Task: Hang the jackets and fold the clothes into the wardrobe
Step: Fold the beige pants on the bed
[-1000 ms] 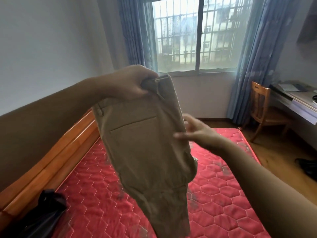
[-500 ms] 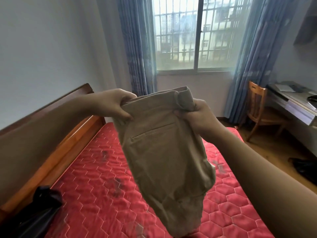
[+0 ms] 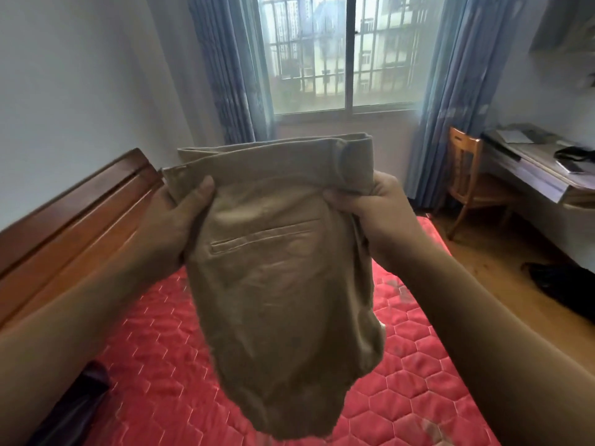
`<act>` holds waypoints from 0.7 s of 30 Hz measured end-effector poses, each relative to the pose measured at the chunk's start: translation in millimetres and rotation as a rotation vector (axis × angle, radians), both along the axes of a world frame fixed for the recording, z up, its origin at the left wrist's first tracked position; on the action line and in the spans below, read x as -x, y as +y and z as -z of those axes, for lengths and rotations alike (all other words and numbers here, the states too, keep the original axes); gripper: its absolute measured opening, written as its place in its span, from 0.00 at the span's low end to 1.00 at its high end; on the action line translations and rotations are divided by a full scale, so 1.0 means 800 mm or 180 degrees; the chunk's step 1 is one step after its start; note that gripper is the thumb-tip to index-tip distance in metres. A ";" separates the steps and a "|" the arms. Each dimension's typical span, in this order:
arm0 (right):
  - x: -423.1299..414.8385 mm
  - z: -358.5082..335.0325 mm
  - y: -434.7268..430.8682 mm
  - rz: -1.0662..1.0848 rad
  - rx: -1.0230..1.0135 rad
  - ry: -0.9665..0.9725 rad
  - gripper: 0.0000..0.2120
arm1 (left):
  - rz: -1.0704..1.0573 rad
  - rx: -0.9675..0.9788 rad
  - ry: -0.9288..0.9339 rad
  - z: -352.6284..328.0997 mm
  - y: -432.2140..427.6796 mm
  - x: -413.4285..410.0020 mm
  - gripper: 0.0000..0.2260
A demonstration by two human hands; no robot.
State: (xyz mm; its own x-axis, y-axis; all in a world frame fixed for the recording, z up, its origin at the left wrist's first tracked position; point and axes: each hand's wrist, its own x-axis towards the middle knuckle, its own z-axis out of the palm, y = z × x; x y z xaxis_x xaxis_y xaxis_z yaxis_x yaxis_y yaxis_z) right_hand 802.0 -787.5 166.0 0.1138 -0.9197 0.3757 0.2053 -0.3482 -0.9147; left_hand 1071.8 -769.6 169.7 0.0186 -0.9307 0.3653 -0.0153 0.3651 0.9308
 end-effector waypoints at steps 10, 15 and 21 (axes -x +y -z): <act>0.000 0.103 -0.066 0.0168 -0.0617 0.0333 0.08 | 0.0168 -0.0373 -0.0670 0.081 -0.088 -0.014 0.11; -0.002 0.161 -0.130 0.0385 -0.0673 0.1151 0.08 | 0.0298 -0.0308 -0.1295 0.135 -0.165 -0.033 0.15; -0.014 0.236 -0.219 0.0631 -0.0624 0.3043 0.08 | 0.0468 -0.0331 -0.2495 0.220 -0.278 -0.067 0.08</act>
State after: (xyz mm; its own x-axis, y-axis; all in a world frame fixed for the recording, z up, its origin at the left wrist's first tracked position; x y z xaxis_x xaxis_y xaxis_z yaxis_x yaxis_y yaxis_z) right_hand 812.9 -962.6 -22.7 0.1269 -0.9909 0.0455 -0.6935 -0.1214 -0.7102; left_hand 1125.6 -991.7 -6.2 -0.3327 -0.9336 0.1328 -0.6369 0.3263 0.6985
